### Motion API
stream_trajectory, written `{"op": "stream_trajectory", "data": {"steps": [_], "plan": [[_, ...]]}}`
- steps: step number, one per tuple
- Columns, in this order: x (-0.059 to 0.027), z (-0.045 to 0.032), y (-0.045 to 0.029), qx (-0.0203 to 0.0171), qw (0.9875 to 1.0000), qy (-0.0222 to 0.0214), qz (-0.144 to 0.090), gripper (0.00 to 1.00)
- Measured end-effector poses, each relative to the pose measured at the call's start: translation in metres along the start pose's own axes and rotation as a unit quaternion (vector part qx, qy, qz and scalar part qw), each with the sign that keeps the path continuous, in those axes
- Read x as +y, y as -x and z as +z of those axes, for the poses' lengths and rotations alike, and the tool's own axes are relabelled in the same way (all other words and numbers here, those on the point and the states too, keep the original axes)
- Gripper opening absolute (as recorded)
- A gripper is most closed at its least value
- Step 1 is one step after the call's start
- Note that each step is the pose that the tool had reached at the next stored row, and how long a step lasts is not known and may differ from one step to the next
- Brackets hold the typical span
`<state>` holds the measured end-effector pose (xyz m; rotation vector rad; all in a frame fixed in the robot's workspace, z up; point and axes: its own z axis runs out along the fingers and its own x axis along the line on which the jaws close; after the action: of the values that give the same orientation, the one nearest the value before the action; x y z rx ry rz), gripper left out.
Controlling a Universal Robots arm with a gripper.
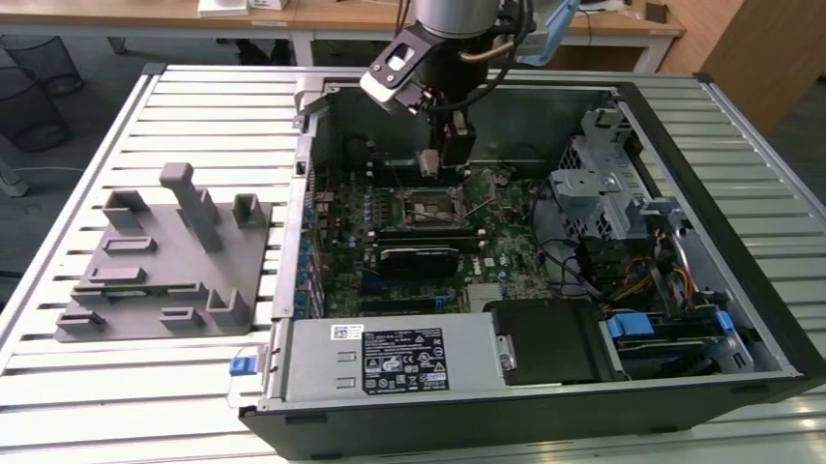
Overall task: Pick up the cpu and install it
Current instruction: 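Place the cpu into insertion slot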
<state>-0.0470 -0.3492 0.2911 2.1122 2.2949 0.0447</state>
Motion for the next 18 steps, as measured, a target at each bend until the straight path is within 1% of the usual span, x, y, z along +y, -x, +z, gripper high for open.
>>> {"op": "stream_trajectory", "data": {"steps": [10, 15, 18], "plan": [[-0.0003, 0.0076, -0.0003, 0.0, 1.0, 0.0, 0.0, 0.54], [-0.0005, 0.0137, -0.0012, 0.0, 1.0, 0.0, 0.0, 0.54], [-0.0003, 0.0181, -0.004, -0.0001, 1.0, 0.0, 0.0, 0.54]]}}
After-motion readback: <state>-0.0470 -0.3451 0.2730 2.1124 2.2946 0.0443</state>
